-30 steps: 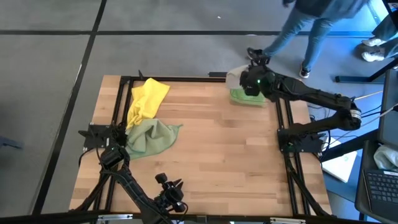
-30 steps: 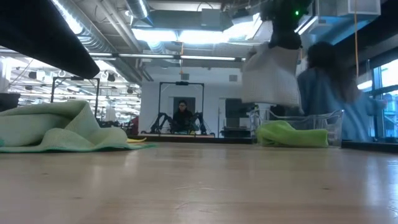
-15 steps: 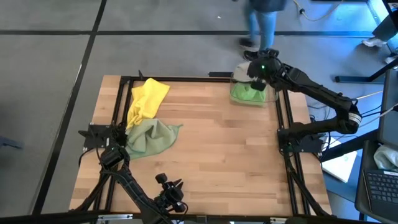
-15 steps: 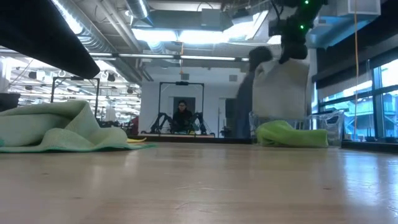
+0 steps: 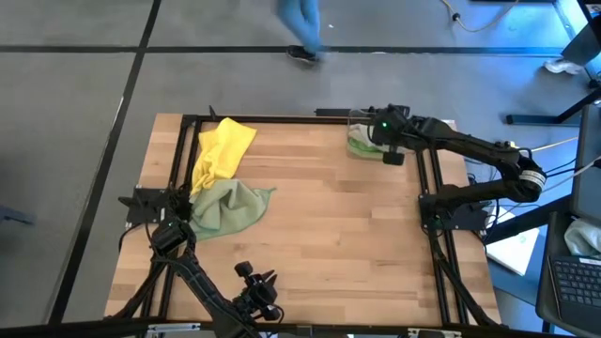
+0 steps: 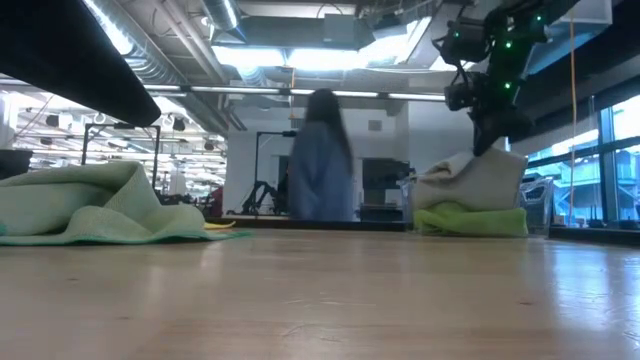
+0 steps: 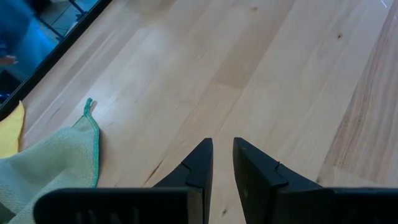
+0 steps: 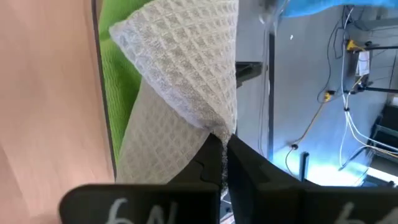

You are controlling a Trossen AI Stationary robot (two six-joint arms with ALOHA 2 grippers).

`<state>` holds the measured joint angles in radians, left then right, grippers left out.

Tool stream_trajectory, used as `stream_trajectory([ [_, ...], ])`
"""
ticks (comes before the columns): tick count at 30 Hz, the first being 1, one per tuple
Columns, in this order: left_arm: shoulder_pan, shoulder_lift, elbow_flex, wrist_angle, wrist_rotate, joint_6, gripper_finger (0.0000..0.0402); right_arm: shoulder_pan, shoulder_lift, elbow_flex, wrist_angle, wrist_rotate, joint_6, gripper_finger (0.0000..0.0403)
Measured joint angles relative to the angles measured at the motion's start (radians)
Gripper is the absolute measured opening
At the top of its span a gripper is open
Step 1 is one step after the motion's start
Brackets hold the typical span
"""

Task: Fold microfiber towels
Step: Put the gray cloth into the transparent bin

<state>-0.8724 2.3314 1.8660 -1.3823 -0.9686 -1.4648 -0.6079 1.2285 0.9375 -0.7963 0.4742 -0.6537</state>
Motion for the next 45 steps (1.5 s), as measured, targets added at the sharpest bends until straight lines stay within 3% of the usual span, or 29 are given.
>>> stream_trajectory([
  [5,0.005,0.0,0.0,-0.001,-0.016,0.006,0.0055,0.0,0.0,0.04,0.003,-0.034,0.019,0.0012],
  [11,0.006,0.0,0.0,-0.007,-0.017,0.006,0.0055,-0.001,0.0,0.107,0.138,0.152,-0.085,0.0011],
  [18,0.006,0.0,0.0,-0.008,-0.026,0.006,0.0055,-0.021,0.0,0.164,0.225,0.131,-0.215,0.0011],
  [20,0.011,0.0,0.0,-0.009,-0.088,0.006,0.0055,-0.025,0.0,0.172,0.211,0.127,-0.211,0.0011],
  [23,0.04,0.0,0.0,-0.007,-0.261,0.033,0.0055,-0.031,0.0,0.174,0.179,0.121,-0.202,0.0011],
  [25,0.079,0.0,0.0,0.023,-0.335,0.11,0.0057,-0.031,0.0,0.174,0.162,0.107,-0.185,0.0011],
  [31,0.266,0.0,0.071,0.094,-0.395,0.486,0.0089,-0.031,0.0,0.174,0.09,0.101,-0.128,0.0011],
  [35,0.391,0.0,0.175,0.078,-0.565,0.751,0.0121,-0.031,0.0,0.174,0.067,0.094,-0.082,0.0011],
  [37,0.452,0.0,0.248,0.008,-0.6,0.821,0.0138,-0.031,0.0,0.174,0.058,0.064,-0.055,0.0011],
  [42,0.597,-0.003,0.37,-0.155,-0.595,0.771,0.0161,-0.031,0.0,0.174,0.052,-0.042,0.026,0.0011],
  [45,0.642,-0.003,0.382,-0.064,-0.406,0.816,0.0162,-0.031,0.0,0.174,0.052,-0.075,0.048,0.0011],
])
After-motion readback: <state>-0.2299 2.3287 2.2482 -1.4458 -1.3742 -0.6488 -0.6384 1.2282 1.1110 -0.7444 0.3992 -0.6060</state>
